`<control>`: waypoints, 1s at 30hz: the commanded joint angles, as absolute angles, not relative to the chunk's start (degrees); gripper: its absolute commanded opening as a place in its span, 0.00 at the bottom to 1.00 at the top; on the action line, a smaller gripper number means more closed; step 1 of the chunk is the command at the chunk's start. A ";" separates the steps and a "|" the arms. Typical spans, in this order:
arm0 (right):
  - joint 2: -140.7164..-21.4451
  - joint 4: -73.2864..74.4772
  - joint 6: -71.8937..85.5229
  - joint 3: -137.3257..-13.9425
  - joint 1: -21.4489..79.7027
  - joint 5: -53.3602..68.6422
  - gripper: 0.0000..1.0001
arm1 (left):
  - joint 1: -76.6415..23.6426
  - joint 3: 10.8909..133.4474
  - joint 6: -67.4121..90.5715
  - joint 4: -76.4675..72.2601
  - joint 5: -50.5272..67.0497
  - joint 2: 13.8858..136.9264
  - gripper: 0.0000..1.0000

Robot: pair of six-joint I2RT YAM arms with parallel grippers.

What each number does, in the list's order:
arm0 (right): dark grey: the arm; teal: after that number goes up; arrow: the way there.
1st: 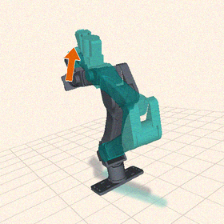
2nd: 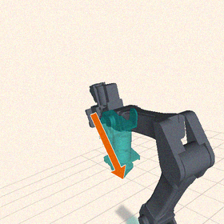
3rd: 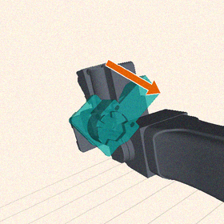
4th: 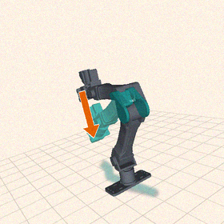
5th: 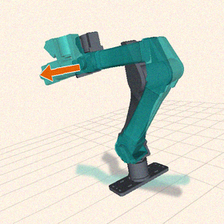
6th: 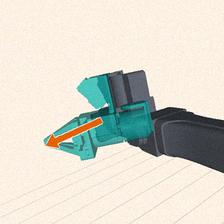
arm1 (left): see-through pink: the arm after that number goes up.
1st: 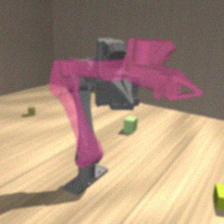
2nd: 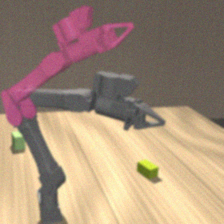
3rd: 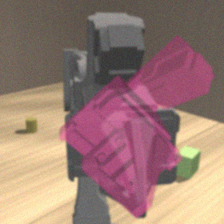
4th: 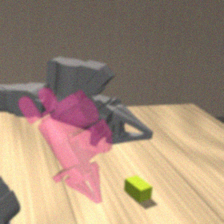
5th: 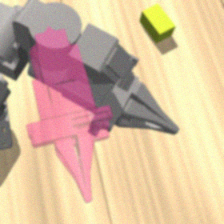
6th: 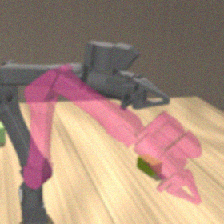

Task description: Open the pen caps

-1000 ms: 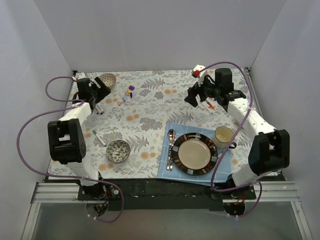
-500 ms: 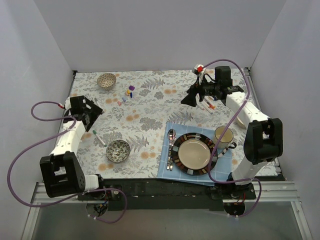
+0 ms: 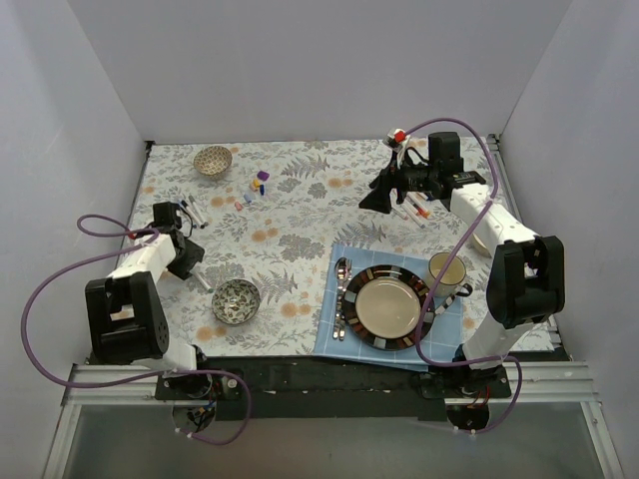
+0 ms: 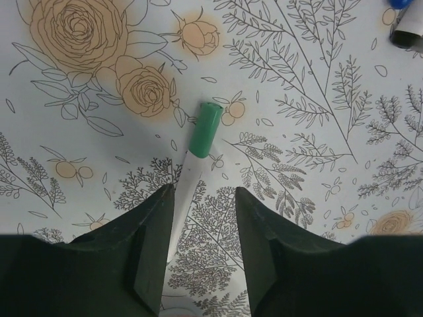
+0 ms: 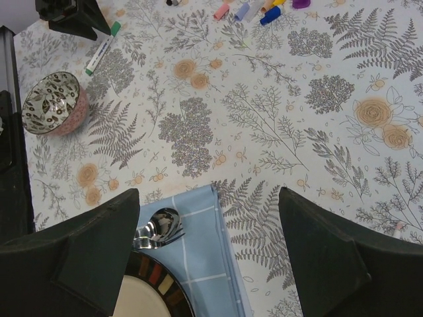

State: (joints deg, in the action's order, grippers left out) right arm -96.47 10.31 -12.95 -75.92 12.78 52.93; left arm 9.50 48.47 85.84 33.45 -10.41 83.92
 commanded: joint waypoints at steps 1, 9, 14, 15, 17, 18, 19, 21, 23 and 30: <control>-93.87 8.26 -11.87 -75.32 12.83 54.75 0.91 | 8.62 48.25 85.26 34.54 -13.44 83.58 0.43; -93.87 8.17 -11.43 -75.23 12.83 55.02 0.92 | 7.91 47.98 83.94 33.75 -15.73 89.91 0.30; -93.52 7.91 -11.34 -75.06 12.83 55.20 0.91 | 7.82 48.43 83.76 34.02 -17.14 92.63 0.18; -93.43 7.82 -11.42 -75.06 12.83 55.20 0.92 | 7.82 48.51 84.02 34.27 -17.23 92.90 0.17; -93.43 7.82 -11.34 -74.97 12.83 55.11 0.92 | 7.82 48.60 84.20 33.93 -18.01 92.38 0.15; -93.34 7.82 -11.34 -74.97 12.92 55.19 0.91 | 7.91 48.60 84.29 33.58 -18.97 91.94 0.14; -93.51 7.74 -11.34 -74.97 12.83 55.37 0.91 | 7.82 48.69 84.20 33.23 -19.42 91.24 0.12; -93.60 8.00 -11.43 -75.06 12.83 55.72 0.91 | 7.91 49.57 83.76 32.08 -20.82 88.87 0.11; -93.87 8.70 -12.21 -75.50 13.01 56.25 0.91 | 7.91 50.36 83.58 30.34 -21.18 86.93 0.08; -92.47 10.20 -17.04 -75.15 15.73 55.38 0.93 | 7.91 48.34 81.30 17.42 -10.12 77.70 0.00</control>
